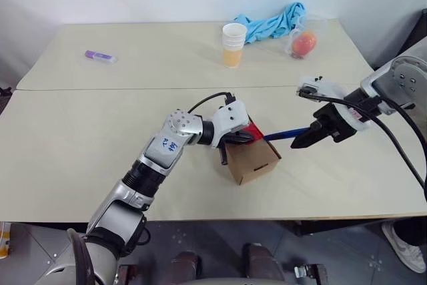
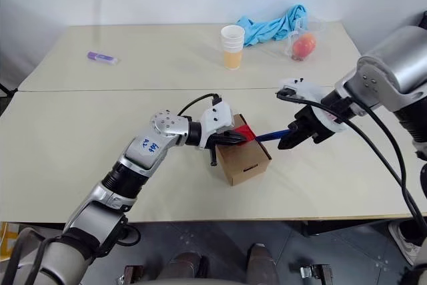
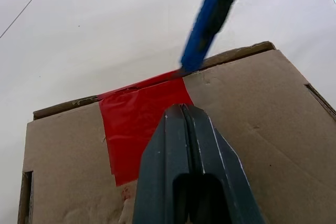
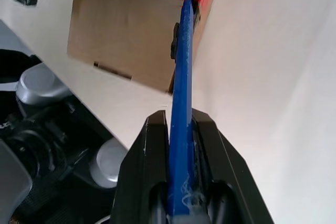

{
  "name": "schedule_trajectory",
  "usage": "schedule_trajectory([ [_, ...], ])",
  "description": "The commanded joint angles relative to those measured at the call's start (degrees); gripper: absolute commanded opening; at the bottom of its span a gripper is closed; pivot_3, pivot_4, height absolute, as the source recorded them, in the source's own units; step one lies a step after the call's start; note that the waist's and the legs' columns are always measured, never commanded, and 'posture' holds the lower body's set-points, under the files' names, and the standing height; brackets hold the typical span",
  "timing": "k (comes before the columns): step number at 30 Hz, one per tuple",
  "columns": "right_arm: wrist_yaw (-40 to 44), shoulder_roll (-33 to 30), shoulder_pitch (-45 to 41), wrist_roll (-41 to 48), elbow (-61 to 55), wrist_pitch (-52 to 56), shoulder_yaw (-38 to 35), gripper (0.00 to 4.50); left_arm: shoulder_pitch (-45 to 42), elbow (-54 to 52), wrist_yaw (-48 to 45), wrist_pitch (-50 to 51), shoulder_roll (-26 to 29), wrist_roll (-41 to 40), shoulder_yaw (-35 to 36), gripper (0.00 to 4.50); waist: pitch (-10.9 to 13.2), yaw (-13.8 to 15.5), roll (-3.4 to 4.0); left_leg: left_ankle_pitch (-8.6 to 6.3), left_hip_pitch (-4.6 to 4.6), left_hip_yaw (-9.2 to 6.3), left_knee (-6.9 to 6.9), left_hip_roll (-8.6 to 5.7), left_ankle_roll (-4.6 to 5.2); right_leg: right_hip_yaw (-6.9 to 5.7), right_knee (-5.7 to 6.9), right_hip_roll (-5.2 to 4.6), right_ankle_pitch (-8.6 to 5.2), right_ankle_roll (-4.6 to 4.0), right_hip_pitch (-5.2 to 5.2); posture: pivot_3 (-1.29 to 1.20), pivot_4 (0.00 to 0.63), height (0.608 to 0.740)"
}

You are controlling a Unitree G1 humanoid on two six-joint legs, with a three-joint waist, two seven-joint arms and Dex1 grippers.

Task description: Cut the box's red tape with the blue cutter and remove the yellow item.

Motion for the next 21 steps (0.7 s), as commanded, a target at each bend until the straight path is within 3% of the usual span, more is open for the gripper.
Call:
schedule_trajectory([
  [1, -0.1, -1.1, -1.0, 6.1, -3.1, 0.2, -0.3, 0.15, 3.1, 4.7, -0.1, 4.5, 1.6, 3.6, -3.7, 0.0, 0.0, 0.0, 0.0, 0.0, 0.0, 0.0, 0.0, 0.0, 0.0, 0.0, 0.0, 0.0, 0.0, 0.0, 0.0, 0.0, 0.15, 0.74],
  [6, -2.6, -2.3, -1.3, 8.9, -2.1, 0.2, -5.2, 0.15, 3.5, 3.6, -0.4, 3.9, 0.6, 1.3, -1.8, 0.0, 0.0, 0.0, 0.0, 0.0, 0.0, 0.0, 0.0, 0.01, 0.0, 0.01, 0.0, 0.0, 0.0, 0.0, 0.0, 0.0, 0.15, 0.74],
  [8, -2.8, -4.6, 0.8, 5.6, -5.1, 0.2, -9.5, 0.15, 4.1, 2.3, -1.6, 2.8, 0.1, -1.3, 0.3, 0.0, 0.0, 0.2, 0.0, 0.0, -0.01, 0.01, -0.02, 0.01, 0.0, 0.02, -0.01, 0.0, 0.0, 0.0, -0.02, 0.0, 0.15, 0.74],
  [13, -1.2, -11.7, 4.7, 7.7, -5.7, 0.2, -17.4, 0.15, 4.9, 0.0, -3.9, 2.2, 0.6, -7.7, 7.4, 0.0, 0.0, 0.9, 0.01, -0.01, -0.08, 0.03, -0.09, 0.0, 0.03, 0.02, -0.07, -0.01, 0.0, 0.0, -0.09, 0.0, 0.15, 0.74],
  [17, -1.0, -15.9, 13.1, 5.5, -5.3, -1.5, -28.1, 0.15, 5.9, -2.1, -8.8, 0.5, 2.8, -13.4, 12.3, 0.0, 0.1, 1.4, 0.06, -0.02, -0.11, 0.07, -0.1, 0.01, 0.04, 0.02, -0.09, 0.0, 0.0, 0.0, -0.11, 0.0, 0.15, 0.74],
  [21, 0.8, -19.9, 29.2, 1.7, -3.1, -13.2, -40.8, 0.15, 8.0, -6.4, -14.7, 2.8, 8.6, -19.2, 16.7, 0.0, 0.2, 1.5, 0.11, -0.03, -0.2, 0.07, -0.05, -0.01, 0.07, 0.0, -0.01, -0.02, 0.0, 0.0, -0.15, 0.0, 0.15, 0.74],
])
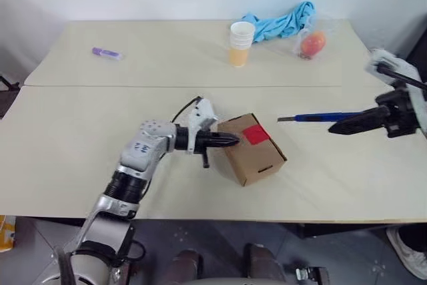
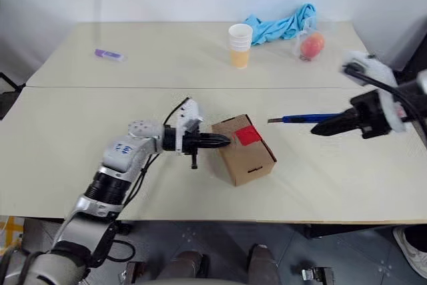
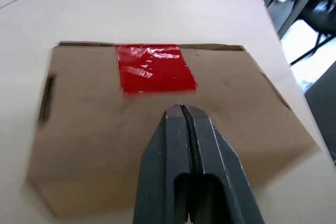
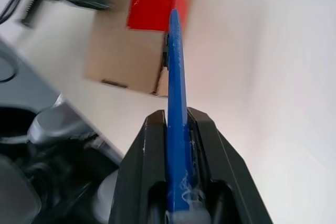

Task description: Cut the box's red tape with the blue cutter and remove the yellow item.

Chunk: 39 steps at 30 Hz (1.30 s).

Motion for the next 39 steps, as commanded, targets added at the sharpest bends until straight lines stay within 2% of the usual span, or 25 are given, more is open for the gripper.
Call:
schedule_trajectory([
  [1, -0.2, -1.0, 10.9, -4.3, 3.0, -10.7, -13.5, 0.15, 1.1, -4.8, -4.1, 1.7, 4.5, -4.7, 4.0, 0.0, 0.0, 0.0, 0.03, -0.01, -0.01, 0.0, 0.01, -0.01, 0.02, 0.01, 0.01, -0.02, 0.0, 0.0, -0.01, 0.0, 0.15, 0.74],
  [3, -1.9, 2.7, 22.6, -7.6, 5.9, -18.2, -23.9, 0.15, 3.3, -5.8, -5.3, 2.5, 8.3, -5.0, 5.2, 0.0, 0.0, 0.0, 0.04, -0.02, 0.0, 0.01, 0.02, 0.0, 0.04, 0.0, 0.03, -0.01, 0.02, -0.01, 0.01, 0.0, 0.15, 0.74],
  [6, -2.6, 10.0, 36.4, -12.9, 6.7, -31.0, -33.7, 0.15, 5.7, -6.4, -4.6, 3.1, 11.4, -4.8, 6.3, 0.0, 0.0, -0.1, 0.05, -0.02, 0.05, 0.01, -0.01, 0.0, 0.05, -0.02, 0.05, -0.01, 0.06, -0.02, 0.1, 0.0, 0.15, 0.74],
  [9, -4.7, 16.9, 43.9, -19.3, 7.8, -42.5, -34.9, 0.15, 8.4, -7.2, -3.6, 2.2, 12.5, -3.8, 5.7, 0.0, 0.0, -0.2, 0.12, -0.01, 0.08, -0.02, 0.04, 0.0, 0.05, -0.05, 0.07, 0.0, 0.06, -0.01, 0.14, 0.0, 0.15, 0.74],
  [14, -5.4, 21.3, 46.3, -24.7, 10.3, -48.8, -33.3, 0.15, 9.8, -7.3, -1.5, 0.7, 11.7, -2.2, 4.1, 0.0, 0.1, -0.3, 0.56, 0.02, 0.12, 0.14, 0.15, -0.04, 0.1, 0.15, 0.01, -0.01, 0.11, 0.08, 0.12, 0.0, 0.15, 0.74],
  [18, -4.6, 22.6, 47.6, -26.2, 9.0, -53.9, -35.6, 1.45, 10.7, -8.3, 1.0, 0.8, 11.2, -1.8, 4.0, 0.0, 0.1, -0.6, 0.56, 0.03, 0.18, 0.17, 0.11, 0.01, 0.07, 0.21, 0.0, 0.03, 0.11, 0.07, 0.12, 0.0, 0.15, 0.74],
  [21, 0.8, 21.5, 51.3, -26.4, 4.9, -59.9, -38.7, 2.44, 12.0, -9.7, 2.6, 1.8, 11.2, -2.0, 4.4, 0.0, 0.1, -0.4, 0.57, 0.03, 0.17, 0.18, 0.09, 0.0, 0.07, 0.23, 0.0, 0.02, 0.11, 0.07, 0.1, 0.0, 0.15, 0.74],
  [25, 10.6, 18.5, 55.5, -23.6, -2.2, -60.0, -40.7, 2.44, 13.5, -11.1, 4.5, 2.6, 11.6, -2.0, 4.9, 0.0, 0.1, -0.3, 0.57, 0.02, 0.18, 0.22, 0.11, -0.01, 0.08, 0.3, -0.01, 0.02, 0.11, 0.08, 0.11, 0.0, 0.15, 0.74],
  [28, 7.3, 21.0, 52.3, -27.7, -5.0, -63.1, -34.5, 1.77, 14.5, -11.6, 7.4, 2.8, 10.1, -1.3, 4.3, 0.0, 0.1, -0.3, 0.46, 0.02, 0.22, 0.22, 0.13, 0.03, 0.08, 0.3, -0.01, 0.05, 0.12, 0.08, 0.15, 0.0, 0.15, 0.74],
  [33, -6.7, 33.1, 42.0, -42.1, -0.5, -73.8, -21.9, 0.06, 14.5, -12.1, 13.0, 3.8, 5.8, 0.0, 2.2, 0.0, 0.1, -0.4, 0.37, 0.02, 0.5, 0.28, 0.09, 0.04, 0.07, 0.38, -0.01, 0.07, 0.12, 0.08, 0.34, 0.0, 0.15, 0.74],
  [35, -9.3, 37.4, 40.0, -44.4, 0.1, -74.6, -18.6, 0.02, 14.3, -12.0, 15.3, 4.5, 4.2, 0.7, 1.9, 0.0, 0.1, -0.4, 0.38, 0.02, 0.52, 0.35, 0.05, 0.01, 0.06, 0.45, 0.0, 0.06, 0.12, 0.08, 0.3, 0.0, 0.15, 0.74],
  [39, -8.1, 41.1, 39.6, -46.1, -1.6, -72.2, -12.8, 0.02, 13.8, -12.5, 17.0, 6.6, 2.5, 0.3, 1.2, 0.0, 0.1, -0.1, 0.38, 0.02, 0.51, 0.32, 0.03, -0.01, 0.07, 0.46, -0.01, 0.05, 0.13, 0.08, 0.3, 0.0, 0.15, 0.74],
])
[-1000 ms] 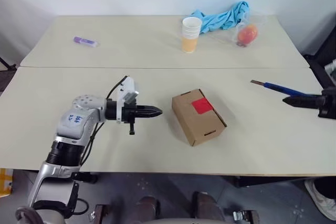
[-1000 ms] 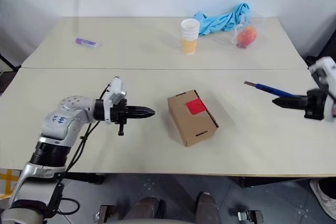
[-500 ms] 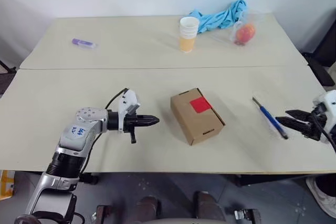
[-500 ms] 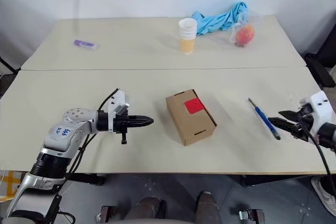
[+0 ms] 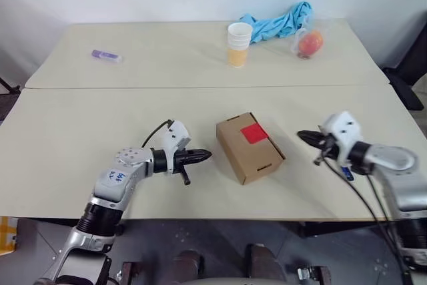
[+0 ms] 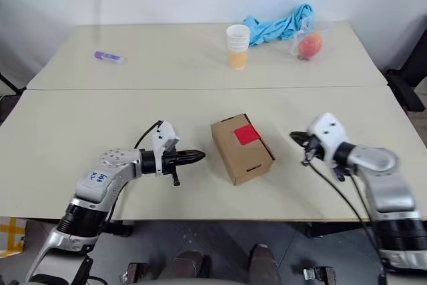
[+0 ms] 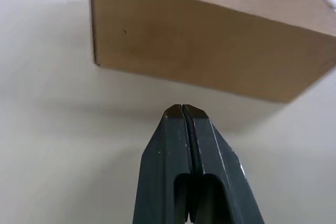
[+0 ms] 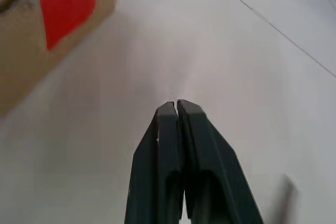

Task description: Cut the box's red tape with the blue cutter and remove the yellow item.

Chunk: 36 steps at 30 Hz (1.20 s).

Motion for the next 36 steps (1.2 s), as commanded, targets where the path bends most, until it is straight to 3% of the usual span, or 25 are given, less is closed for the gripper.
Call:
schedule_trajectory([
  [1, 0.8, 1.8, -0.5, -1.8, -3.7, 1.3, 4.9, 0.02, -0.9, -2.8, 0.7, 2.6, -1.2, -1.3, -0.4, 0.0, 0.0, 0.0, 0.0, 0.0, 0.0, -0.02, 0.0, -0.01, 0.01, 0.0, -0.01, 0.0, 0.01, -0.01, 0.02, 0.0, 0.15, 0.74],
  [5, -1.3, 6.0, -1.9, -1.3, -7.8, 7.1, 7.9, 0.02, -2.4, -2.7, 2.3, 5.6, -2.7, -0.8, -1.4, 0.0, 0.0, -0.2, 0.0, 0.0, 0.0, -0.02, 0.03, 0.01, 0.01, 0.0, 0.01, 0.02, 0.01, -0.01, 0.03, 0.0, 0.15, 0.74],
  [12, -5.3, 10.8, -2.8, -1.5, -16.6, 22.2, 13.0, 0.02, -1.3, -6.1, 0.6, 9.9, 0.1, -2.0, -1.7, 0.0, 0.0, -0.6, 0.01, 0.0, 0.04, -0.02, -0.04, 0.03, 0.0, 0.02, 0.01, 0.05, 0.0, -0.02, 0.02, 0.0, 0.15, 0.74],
  [21, -7.4, 9.5, -0.4, -1.2, -25.7, 36.7, 15.7, 0.02, -0.8, -5.7, 0.2, 9.1, 3.2, -1.0, -0.6, 0.0, 0.0, -0.6, 0.01, 0.0, 0.11, -0.02, -0.14, 0.02, 0.0, 0.06, -0.01, 0.04, 0.0, -0.03, 0.06, 0.0, 0.15, 0.74],
  [26, -9.1, 10.5, 0.9, -0.2, -27.7, 37.6, 13.1, 0.02, -0.5, -6.3, 0.0, 9.5, 3.3, -0.8, -1.5, 0.0, 0.0, -0.6, 0.0, -0.01, 0.15, -0.01, -0.16, 0.01, 0.01, 0.07, -0.04, 0.04, 0.0, -0.03, 0.09, 0.0, 0.15, 0.74],
  [30, -6.9, 6.8, 3.2, 1.4, -29.5, 35.2, 8.2, 0.02, -0.2, -7.6, -3.0, 10.5, 8.3, -0.4, -1.9, 0.0, 0.0, -0.5, -0.01, -0.01, 0.18, -0.01, -0.23, 0.0, 0.01, 0.07, -0.04, 0.04, 0.0, -0.03, 0.11, 0.0, 0.15, 0.74],
  [33, -3.6, 4.2, 4.0, 11.4, -33.0, 46.1, -2.8, 0.02, -1.9, -6.6, -10.0, 7.8, 16.7, 0.6, -2.3, 0.0, 0.0, -0.5, -0.02, -0.01, 0.18, 0.0, -0.29, 0.01, 0.01, 0.08, -0.11, 0.04, 0.0, -0.03, 0.1, 0.0, 0.15, 0.74],
  [36, -2.3, 1.6, 2.5, 19.3, -35.1, 56.1, -10.4, 0.57, -5.1, -4.5, -14.4, 6.6, 18.8, -2.5, -0.5, 0.0, 0.0, -0.2, 0.02, -0.01, 0.21, 0.0, -0.34, 0.04, 0.01, 0.09, -0.13, 0.04, 0.0, -0.05, 0.12, 0.0, 0.15, 0.74],
])
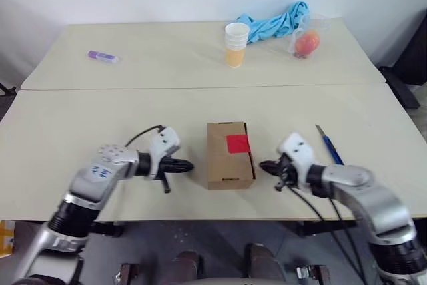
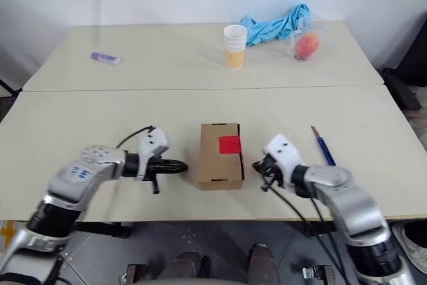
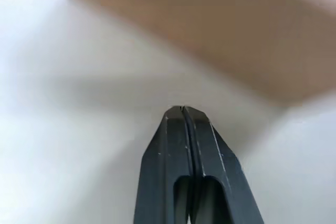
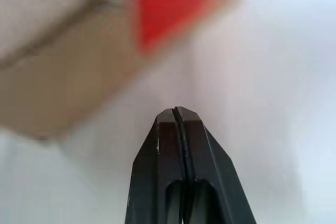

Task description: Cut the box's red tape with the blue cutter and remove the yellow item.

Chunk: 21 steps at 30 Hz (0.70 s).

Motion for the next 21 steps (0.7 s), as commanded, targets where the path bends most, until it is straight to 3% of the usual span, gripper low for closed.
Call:
schedule_trajectory([
  [1, 0.6, -1.4, -3.5, 8.8, -4.4, 11.5, -8.6, 0.9, -4.1, 0.8, -5.7, -2.1, 0.0, -4.1, 3.1, 0.0, 0.0, 0.2, 0.0, 0.0, 0.03, 0.0, 0.0, 0.01, 0.0, -0.01, -0.02, 0.0, 0.0, 0.0, 0.05, 0.0, 0.15, 0.74],
  [4, -1.4, -0.9, -8.3, 13.0, -4.2, 21.8, -12.1, 1.9, -7.3, 1.5, -8.6, -1.4, -2.4, -8.5, 5.1, 0.0, 0.0, 0.3, -0.01, -0.01, 0.1, -0.01, -0.02, 0.02, 0.02, -0.04, -0.1, -0.01, 0.0, 0.0, 0.18, 0.0, 0.15, 0.74],
  [7, -5.7, 5.8, -15.5, 17.9, -1.6, 30.0, -15.6, 2.93, -12.2, 3.3, -6.8, -1.6, -8.7, -9.8, 4.4, 0.0, 0.0, 0.3, -0.02, -0.01, 0.11, -0.03, -0.05, 0.02, 0.03, -0.07, -0.15, -0.01, 0.0, 0.0, 0.22, 0.0, 0.15, 0.74],
  [12, -13.8, 10.9, -19.8, 15.9, 1.2, 30.6, -10.2, 4.45, -13.4, 5.6, -4.7, -2.5, -12.8, -4.6, -2.4, 0.0, 0.0, -0.2, -0.01, 0.0, 0.22, -0.02, -0.22, -0.02, 0.04, -0.04, 0.02, -0.03, 0.01, 0.0, 0.27, 0.0, 0.15, 0.74],
  [21, -15.6, 10.5, -19.1, 12.5, 6.3, 23.7, -4.2, 4.45, -13.6, 8.6, -2.2, -4.8, -14.8, 0.5, -6.0, 0.0, 0.0, -1.0, -0.01, 0.02, 0.28, 0.0, -0.33, -0.05, 0.08, -0.04, 0.0, -0.05, 0.01, 0.0, 0.3, 0.0, 0.15, 0.74],
])
